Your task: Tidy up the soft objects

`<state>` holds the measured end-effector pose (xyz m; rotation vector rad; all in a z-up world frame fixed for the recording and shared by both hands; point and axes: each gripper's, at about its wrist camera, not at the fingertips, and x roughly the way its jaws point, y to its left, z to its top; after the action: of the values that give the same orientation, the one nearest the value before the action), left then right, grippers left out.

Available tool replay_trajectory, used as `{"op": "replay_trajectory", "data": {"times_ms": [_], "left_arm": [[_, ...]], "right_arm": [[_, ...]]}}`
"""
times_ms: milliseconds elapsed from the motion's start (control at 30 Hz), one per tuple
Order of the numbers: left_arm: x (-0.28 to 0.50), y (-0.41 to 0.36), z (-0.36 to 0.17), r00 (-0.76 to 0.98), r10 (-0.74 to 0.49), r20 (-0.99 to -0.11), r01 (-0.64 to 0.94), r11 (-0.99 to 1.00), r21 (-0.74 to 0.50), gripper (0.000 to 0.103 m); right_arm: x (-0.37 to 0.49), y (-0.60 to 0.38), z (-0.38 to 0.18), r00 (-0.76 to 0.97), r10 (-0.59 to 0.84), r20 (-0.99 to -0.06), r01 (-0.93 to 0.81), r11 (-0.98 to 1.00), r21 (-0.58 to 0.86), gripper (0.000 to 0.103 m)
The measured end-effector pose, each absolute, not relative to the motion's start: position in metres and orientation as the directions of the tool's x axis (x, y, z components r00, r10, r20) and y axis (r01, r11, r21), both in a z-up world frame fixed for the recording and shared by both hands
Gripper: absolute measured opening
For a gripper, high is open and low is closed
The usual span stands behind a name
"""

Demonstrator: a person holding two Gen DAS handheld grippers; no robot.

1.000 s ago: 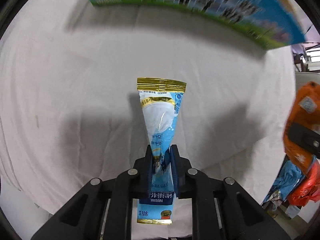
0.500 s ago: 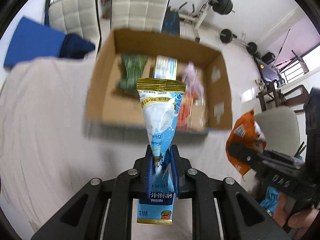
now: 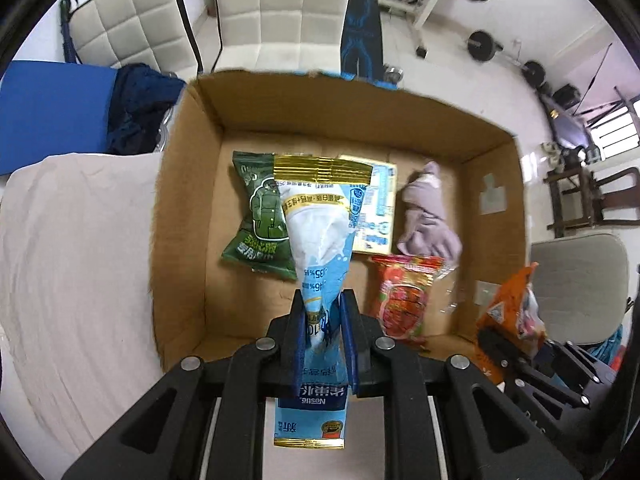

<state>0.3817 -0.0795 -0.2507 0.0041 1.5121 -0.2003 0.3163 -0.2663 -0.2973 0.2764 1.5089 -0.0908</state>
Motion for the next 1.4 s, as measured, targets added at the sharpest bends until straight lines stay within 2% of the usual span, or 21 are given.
{"op": "replay_trajectory", "data": {"times_ms": [267, 367, 400, 433, 767, 867, 933, 967, 1000, 1067, 1167, 1233, 1400], "left_arm": [[0.395, -0.083, -0.291, -0.076, -0.083, -0.994, 0.132, 0.987, -0.093, 0.017], [0.394, -0.081, -0.292, -0.083, -0.077, -0.994, 0.127, 0.988, -0.087, 0.024], [0.394, -0.080, -0.292, -0.079, -0.077, -0.994, 0.129, 0.988, -0.087, 0.024], [0.393, -0.080, -0.290, -0.069, -0.072, -0.995, 0.132, 0.988, -0.081, 0.026], [0.372, -0.072, -0.256, 0.045, -0.051, -0.998, 0.147, 0.988, -0.043, 0.041], [0.366, -0.070, -0.245, 0.078, -0.036, -0.996, 0.155, 0.988, -0.024, 0.056], [0.361, -0.070, -0.239, 0.099, -0.027, -0.995, 0.158, 0.987, -0.011, 0.075], [0.359, -0.069, -0.238, 0.110, -0.021, -0.994, 0.160, 0.987, -0.003, 0.079], [0.357, -0.068, -0.236, 0.119, -0.008, -0.993, 0.161, 0.987, 0.011, 0.086], [0.355, -0.066, -0.236, 0.128, -0.009, -0.992, 0.154, 0.988, 0.011, 0.088], [0.353, -0.061, -0.239, 0.121, -0.008, -0.993, 0.135, 0.991, 0.009, 0.099], [0.351, -0.058, -0.241, 0.119, 0.004, -0.993, 0.123, 0.992, 0.019, 0.100], [0.347, -0.052, -0.239, 0.135, 0.011, -0.991, 0.101, 0.995, 0.025, 0.100]], "right_arm": [[0.326, -0.265, -0.331, -0.015, 0.119, -0.993, 0.246, 0.963, 0.112, 0.039], [0.328, -0.263, -0.333, -0.017, 0.102, -0.995, 0.227, 0.969, 0.095, 0.047], [0.327, -0.263, -0.331, -0.011, 0.091, -0.996, 0.223, 0.971, 0.086, 0.055], [0.327, -0.262, -0.329, -0.005, 0.090, -0.996, 0.216, 0.973, 0.087, 0.059], [0.322, -0.251, -0.311, 0.004, 0.071, -0.997, 0.161, 0.984, 0.071, 0.059], [0.321, -0.248, -0.309, 0.011, 0.065, -0.998, 0.154, 0.986, 0.066, 0.060], [0.319, -0.247, -0.306, 0.016, 0.058, -0.998, 0.155, 0.986, 0.060, 0.060], [0.319, -0.246, -0.305, 0.018, 0.057, -0.998, 0.153, 0.986, 0.059, 0.061], [0.319, -0.246, -0.304, 0.020, 0.055, -0.998, 0.153, 0.987, 0.057, 0.066], [0.318, -0.245, -0.301, 0.032, 0.056, -0.998, 0.156, 0.986, 0.061, 0.074], [0.318, -0.242, -0.297, 0.042, 0.057, -0.997, 0.153, 0.986, 0.063, 0.086], [0.317, -0.241, -0.295, 0.054, 0.066, -0.996, 0.161, 0.984, 0.074, 0.103], [0.314, -0.242, -0.290, 0.069, 0.040, -0.997, 0.176, 0.983, 0.051, 0.103]]}}
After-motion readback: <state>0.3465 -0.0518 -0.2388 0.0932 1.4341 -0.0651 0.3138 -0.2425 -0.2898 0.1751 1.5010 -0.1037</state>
